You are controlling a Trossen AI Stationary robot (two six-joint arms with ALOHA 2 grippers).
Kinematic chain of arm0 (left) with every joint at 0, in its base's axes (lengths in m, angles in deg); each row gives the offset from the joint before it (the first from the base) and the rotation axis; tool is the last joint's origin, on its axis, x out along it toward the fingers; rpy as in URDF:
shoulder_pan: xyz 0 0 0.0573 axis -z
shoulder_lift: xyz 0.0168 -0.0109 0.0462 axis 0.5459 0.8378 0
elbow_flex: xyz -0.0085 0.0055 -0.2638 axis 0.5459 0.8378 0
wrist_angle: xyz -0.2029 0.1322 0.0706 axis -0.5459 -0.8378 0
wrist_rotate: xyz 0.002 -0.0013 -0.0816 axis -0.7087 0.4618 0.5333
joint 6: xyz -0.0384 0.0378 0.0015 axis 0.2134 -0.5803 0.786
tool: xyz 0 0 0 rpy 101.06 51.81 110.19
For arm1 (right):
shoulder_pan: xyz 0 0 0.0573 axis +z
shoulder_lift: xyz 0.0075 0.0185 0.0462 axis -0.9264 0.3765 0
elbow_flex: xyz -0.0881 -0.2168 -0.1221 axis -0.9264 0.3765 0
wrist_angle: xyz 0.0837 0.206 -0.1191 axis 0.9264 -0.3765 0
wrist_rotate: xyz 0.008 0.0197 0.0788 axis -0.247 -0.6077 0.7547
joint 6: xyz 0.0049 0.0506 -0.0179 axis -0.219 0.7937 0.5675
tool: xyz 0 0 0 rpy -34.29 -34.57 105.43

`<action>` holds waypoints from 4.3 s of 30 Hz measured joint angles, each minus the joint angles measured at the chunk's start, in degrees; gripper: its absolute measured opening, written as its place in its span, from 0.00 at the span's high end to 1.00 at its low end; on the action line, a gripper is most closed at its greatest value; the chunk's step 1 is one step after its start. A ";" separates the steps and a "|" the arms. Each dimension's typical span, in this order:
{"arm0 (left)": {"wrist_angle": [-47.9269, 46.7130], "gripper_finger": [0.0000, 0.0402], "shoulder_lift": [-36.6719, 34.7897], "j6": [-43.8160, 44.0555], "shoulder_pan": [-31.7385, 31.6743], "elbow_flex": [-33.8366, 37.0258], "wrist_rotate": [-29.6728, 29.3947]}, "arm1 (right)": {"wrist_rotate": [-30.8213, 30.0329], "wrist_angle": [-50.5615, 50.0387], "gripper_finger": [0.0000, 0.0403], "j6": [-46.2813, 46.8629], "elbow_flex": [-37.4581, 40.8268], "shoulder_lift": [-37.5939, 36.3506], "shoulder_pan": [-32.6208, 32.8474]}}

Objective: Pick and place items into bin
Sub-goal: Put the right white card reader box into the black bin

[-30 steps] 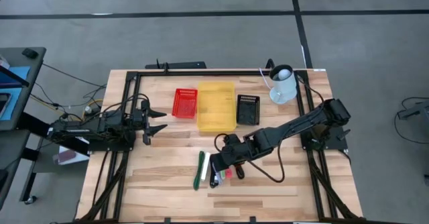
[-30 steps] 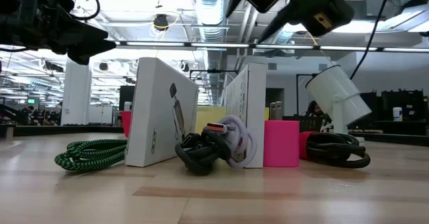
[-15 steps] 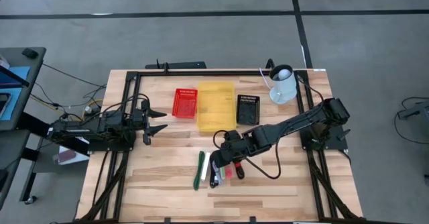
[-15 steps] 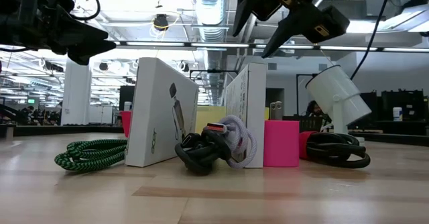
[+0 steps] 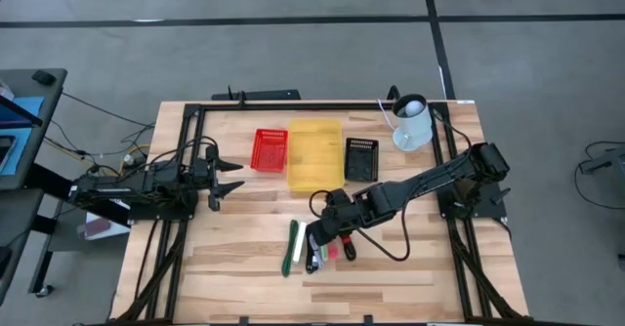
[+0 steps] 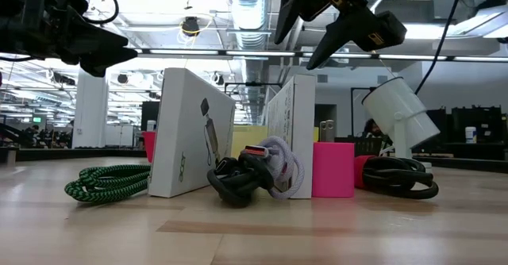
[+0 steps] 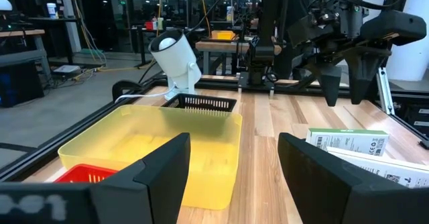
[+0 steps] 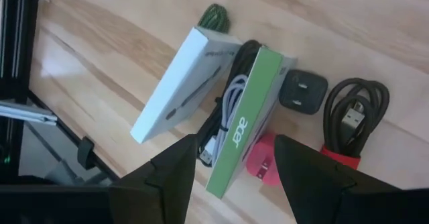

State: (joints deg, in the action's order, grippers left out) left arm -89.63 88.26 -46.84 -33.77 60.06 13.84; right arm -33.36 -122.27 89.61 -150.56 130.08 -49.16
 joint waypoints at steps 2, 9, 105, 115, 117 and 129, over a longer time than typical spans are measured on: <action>0.00 0.45 0.00 0.00 0.01 -0.02 0.00 | 1.09 -0.31 0.51 -0.84 0.00 0.00 0.00; 0.00 0.45 0.00 0.00 0.01 0.01 0.00 | 3.43 -0.94 0.51 -3.93 0.00 0.00 -0.48; 0.01 0.45 0.74 0.00 0.00 0.01 0.00 | 0.29 -32.35 0.51 -4.38 -34.81 26.13 0.61; 0.01 0.45 0.74 0.00 0.01 0.01 -0.01 | 0.82 -31.65 0.51 -5.37 -34.95 27.12 0.26; 0.00 0.45 0.74 0.00 0.00 0.01 0.00 | 0.78 -31.67 0.51 -5.37 -34.93 27.15 0.24; 0.02 0.45 0.74 0.00 0.00 0.01 0.00 | 0.96 -31.62 0.61 -4.94 -34.93 27.15 -0.11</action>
State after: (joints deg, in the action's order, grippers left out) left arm -89.61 89.00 -46.84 -33.77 60.07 13.84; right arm -32.40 -153.90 84.67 -185.48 157.23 -49.27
